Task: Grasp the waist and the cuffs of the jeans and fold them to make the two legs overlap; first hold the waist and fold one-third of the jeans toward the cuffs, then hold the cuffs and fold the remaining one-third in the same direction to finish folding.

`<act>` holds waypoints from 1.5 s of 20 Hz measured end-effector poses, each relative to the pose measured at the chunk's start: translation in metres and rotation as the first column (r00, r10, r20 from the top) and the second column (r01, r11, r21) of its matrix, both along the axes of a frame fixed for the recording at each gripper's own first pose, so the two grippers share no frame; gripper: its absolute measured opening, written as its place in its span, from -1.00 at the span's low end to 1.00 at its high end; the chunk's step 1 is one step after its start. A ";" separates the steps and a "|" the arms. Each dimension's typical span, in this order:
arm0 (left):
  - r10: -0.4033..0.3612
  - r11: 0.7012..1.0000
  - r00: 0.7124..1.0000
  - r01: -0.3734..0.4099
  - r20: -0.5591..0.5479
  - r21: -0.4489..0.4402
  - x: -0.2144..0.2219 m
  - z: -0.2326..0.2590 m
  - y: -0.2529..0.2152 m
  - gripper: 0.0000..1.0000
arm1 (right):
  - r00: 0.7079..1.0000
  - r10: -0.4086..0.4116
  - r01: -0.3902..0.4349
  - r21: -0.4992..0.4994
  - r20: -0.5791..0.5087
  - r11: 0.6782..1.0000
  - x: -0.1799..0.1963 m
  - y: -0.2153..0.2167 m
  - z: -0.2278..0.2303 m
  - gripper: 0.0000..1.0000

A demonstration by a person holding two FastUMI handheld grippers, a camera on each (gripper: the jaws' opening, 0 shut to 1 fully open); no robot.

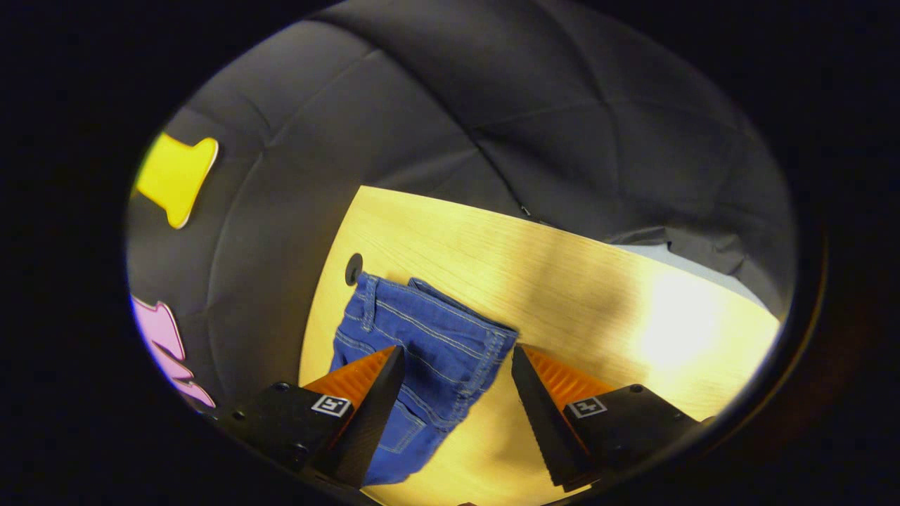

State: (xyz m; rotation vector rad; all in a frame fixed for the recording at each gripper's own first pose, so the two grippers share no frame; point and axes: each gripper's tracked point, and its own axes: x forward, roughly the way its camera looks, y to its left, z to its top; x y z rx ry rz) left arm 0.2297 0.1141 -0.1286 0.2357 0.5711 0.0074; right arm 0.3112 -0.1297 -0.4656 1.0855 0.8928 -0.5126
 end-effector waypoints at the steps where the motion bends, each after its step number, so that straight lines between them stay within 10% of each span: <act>1: 0.002 1.000 1.000 -0.002 -0.008 0.009 -0.001 -0.002 0.000 0.96 | 1.000 -0.008 0.008 0.005 -0.003 1.000 0.004 0.001 -0.003 0.92; 3: 0.007 1.000 1.000 -0.007 -0.014 0.023 0.001 -0.005 -0.004 0.96 | 0.997 0.009 -0.011 -0.039 -0.071 0.999 -0.001 -0.001 -0.013 0.92; 6: -0.004 1.000 1.000 0.004 -0.017 0.022 0.007 -0.010 -0.019 0.96 | 0.985 0.094 -0.108 -0.088 -0.143 0.990 0.003 0.003 -0.021 -0.10; 10: -0.028 0.999 0.999 0.029 -0.025 0.038 0.009 -0.015 -0.032 0.96 | 0.987 0.094 -0.110 -0.118 -0.133 0.987 0.009 0.001 -0.018 -0.90; 15: -0.017 0.999 1.000 0.017 -0.017 0.036 -0.004 -0.006 -0.022 0.96 | 0.988 0.157 -0.149 -0.238 0.013 0.960 0.018 -0.002 0.032 -0.90; 20: 0.010 0.999 1.000 -0.010 0.001 0.030 -0.023 0.006 -0.001 0.97 | 0.928 0.331 -0.227 -0.446 0.171 0.866 0.038 0.032 0.159 -0.90; 30: 0.053 0.998 0.999 -0.054 0.011 0.011 -0.085 0.007 0.058 0.96 | 0.631 0.711 -0.412 -0.642 0.310 0.646 -0.038 0.228 0.297 -0.91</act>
